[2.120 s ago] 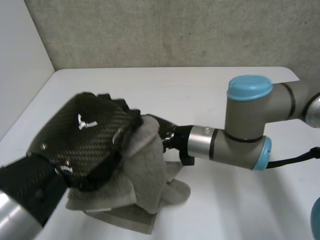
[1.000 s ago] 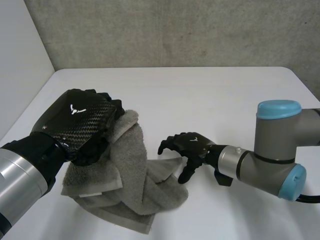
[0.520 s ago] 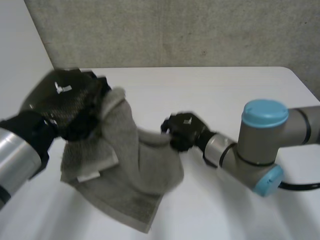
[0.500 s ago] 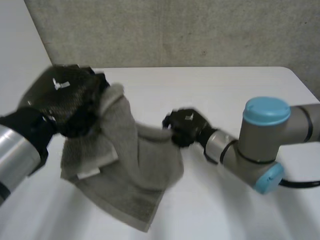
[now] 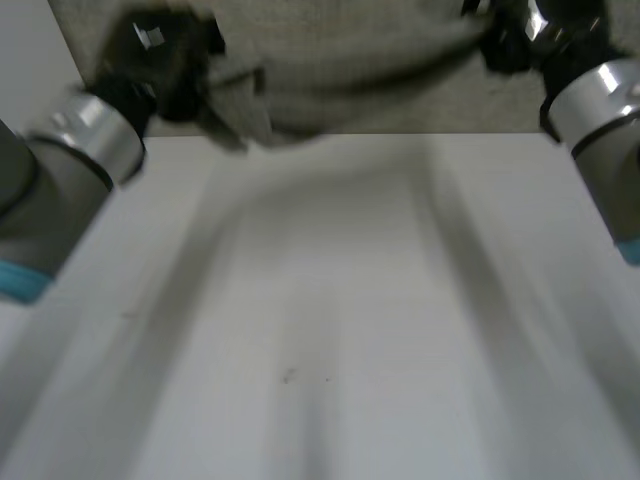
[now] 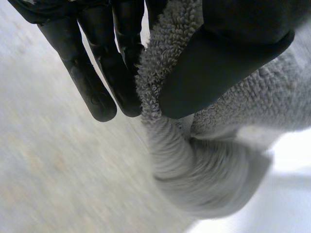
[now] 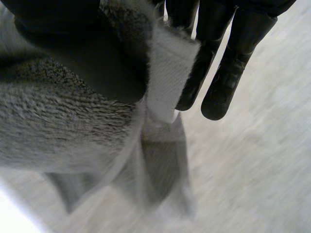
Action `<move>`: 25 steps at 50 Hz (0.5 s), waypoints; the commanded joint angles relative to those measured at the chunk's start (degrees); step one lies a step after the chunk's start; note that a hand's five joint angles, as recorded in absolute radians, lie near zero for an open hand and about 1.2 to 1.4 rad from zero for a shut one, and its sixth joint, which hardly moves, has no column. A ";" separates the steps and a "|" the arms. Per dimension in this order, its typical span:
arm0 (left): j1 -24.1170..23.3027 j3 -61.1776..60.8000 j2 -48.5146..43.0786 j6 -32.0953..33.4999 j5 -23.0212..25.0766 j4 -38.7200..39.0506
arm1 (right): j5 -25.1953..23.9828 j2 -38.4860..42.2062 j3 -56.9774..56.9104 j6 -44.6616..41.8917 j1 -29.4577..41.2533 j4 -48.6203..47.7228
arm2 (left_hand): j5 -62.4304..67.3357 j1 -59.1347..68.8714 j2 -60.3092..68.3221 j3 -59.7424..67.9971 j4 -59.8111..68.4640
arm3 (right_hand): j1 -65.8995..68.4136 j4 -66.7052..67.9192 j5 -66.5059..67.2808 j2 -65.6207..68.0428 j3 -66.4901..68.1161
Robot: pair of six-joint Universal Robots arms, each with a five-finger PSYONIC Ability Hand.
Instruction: Fold the towel.
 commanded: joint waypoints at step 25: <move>-2.47 -31.54 3.29 -0.70 2.15 -0.89 | -6.47 8.86 18.73 -21.24 -4.28 31.35 | -54.49 -52.48 -57.91 -57.85 -57.86 | -31.04 -21.33 -20.80 -21.21 -21.16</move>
